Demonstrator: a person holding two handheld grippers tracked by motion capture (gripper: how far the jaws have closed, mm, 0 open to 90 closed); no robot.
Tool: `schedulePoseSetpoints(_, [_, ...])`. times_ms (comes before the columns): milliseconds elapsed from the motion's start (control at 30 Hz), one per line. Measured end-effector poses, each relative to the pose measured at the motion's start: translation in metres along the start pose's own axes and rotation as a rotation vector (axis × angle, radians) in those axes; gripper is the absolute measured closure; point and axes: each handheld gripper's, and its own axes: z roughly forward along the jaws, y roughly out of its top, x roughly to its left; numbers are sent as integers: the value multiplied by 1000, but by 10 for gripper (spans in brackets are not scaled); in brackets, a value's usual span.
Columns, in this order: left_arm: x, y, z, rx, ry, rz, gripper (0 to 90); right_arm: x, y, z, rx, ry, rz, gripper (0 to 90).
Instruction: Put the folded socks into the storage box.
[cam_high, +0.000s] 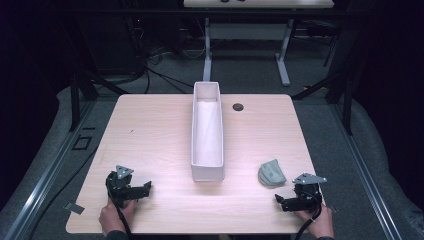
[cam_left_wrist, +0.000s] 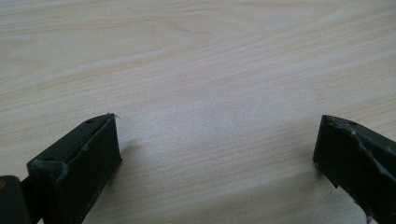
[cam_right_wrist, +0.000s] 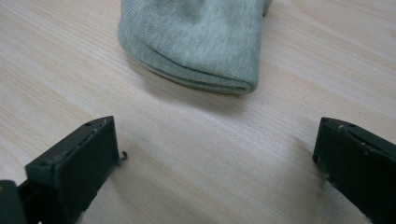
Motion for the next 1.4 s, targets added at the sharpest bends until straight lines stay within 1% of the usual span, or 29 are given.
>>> schedulePoseSetpoints(100, [0, 0, 0, 0, 0, 0, 4, 0, 0, 0, 2, -2, 4, 0])
schedulePoseSetpoints(233, [0, 0, 0, 1, 1, -1, 4, 1, 2, 0, 13, -19, 13, 0])
schedulePoseSetpoints(267, [0, 0, 0, 1, 0, 0, 4, 1, 2, 0, 23, -16, 15, 0])
schedulePoseSetpoints(367, [0, 0, 0, 1, 1, -1, 4, 1, 3, 0, 29, -17, 19, 0])
schedulePoseSetpoints(400, [0, 0, 0, 0, 0, -1, 4, 1, 3, 0, 23, -18, 22, 0])
schedulePoseSetpoints(467, [0, 0, 0, 1, 0, 0, 4, 1, 4, 0, 29, -14, 17, 0])
schedulePoseSetpoints(500, [0, 0, 0, 1, 0, -1, 4, 1, 4, 0, 35, -23, 17, 0])
schedulePoseSetpoints(533, [0, 0, 0, 0, 0, -1, 4, 2, 6, 0, 53, -13, 14, 2])
schedulePoseSetpoints(567, [0, 0, 0, 1, 1, -1, 4, 2, 6, 0, 53, -13, 14, 2])
schedulePoseSetpoints(600, [0, 0, 0, 0, 0, -1, 4, 3, 7, -1, 66, -12, 11, 8])
schedulePoseSetpoints(700, [0, 0, 0, 0, 1, -1, 4, 3, 9, -3, 67, -4, 10, 14])
schedulePoseSetpoints(733, [0, 0, 0, 0, 0, -1, 4, 5, 10, -5, 74, -18, 1, 17])
schedulePoseSetpoints(767, [0, 0, 0, 1, 0, -1, 4, 6, 11, -6, 67, -9, -7, 20])
schedulePoseSetpoints(800, [0, 0, 0, 1, 0, 0, 4, 8, 15, -10, 68, -2, -4, 20])
schedulePoseSetpoints(833, [0, 0, 0, 1, 0, 0, 4, 8, 15, -10, 68, -2, -4, 20])
schedulePoseSetpoints(867, [0, 0, 0, 0, 0, -1, 4, 11, 21, -14, 74, -2, -8, 14])
schedulePoseSetpoints(900, [0, 0, 0, 0, 0, -1, 4, 11, 21, -14, 74, -2, -8, 14])
schedulePoseSetpoints(967, [0, 0, 0, 1, 0, 0, 4, 12, 28, -18, 60, 16, -11, 9])
schedulePoseSetpoints(1000, [0, 0, 0, 0, 1, -1, 4, 13, 32, -19, 57, 15, -8, 1])
schedulePoseSetpoints(1033, [0, 0, 0, 0, 1, -1, 4, 13, 32, -19, 57, 15, -8, 1])
schedulePoseSetpoints(1067, [0, 0, 0, 1, 0, -1, 4, 15, 38, -22, 67, 3, -11, 0])
schedulePoseSetpoints(1100, [0, 0, 0, 1, 0, -1, 4, 15, 38, -22, 67, 3, -11, 0])
schedulePoseSetpoints(1133, [0, 0, 0, 1, 0, 0, 4, 17, 44, -23, 67, 4, -18, 0])
schedulePoseSetpoints(1167, [0, 0, 0, 1, 0, -1, 4, 17, 44, -23, 67, 4, -18, 0])
schedulePoseSetpoints(1200, [0, 0, 0, 1, 0, 0, 4, 19, 51, -23, 78, 12, -22, 0])
schedulePoseSetpoints(1233, [0, 0, 0, 1, 0, 0, 4, 19, 51, -23, 78, 12, -22, 0])
schedulePoseSetpoints(1267, [0, 0, 0, 1, 0, -1, 4, 19, 56, -20, 71, 60, -23, 0])
schedulePoseSetpoints(1333, [0, 0, 0, 1, 0, 0, 4, 20, 59, -19, 81, 67, -19, 0])
schedulePoseSetpoints(1400, [0, 0, 0, 1, 1, -1, 4, 20, 63, -16, 90, 92, -11, 0])
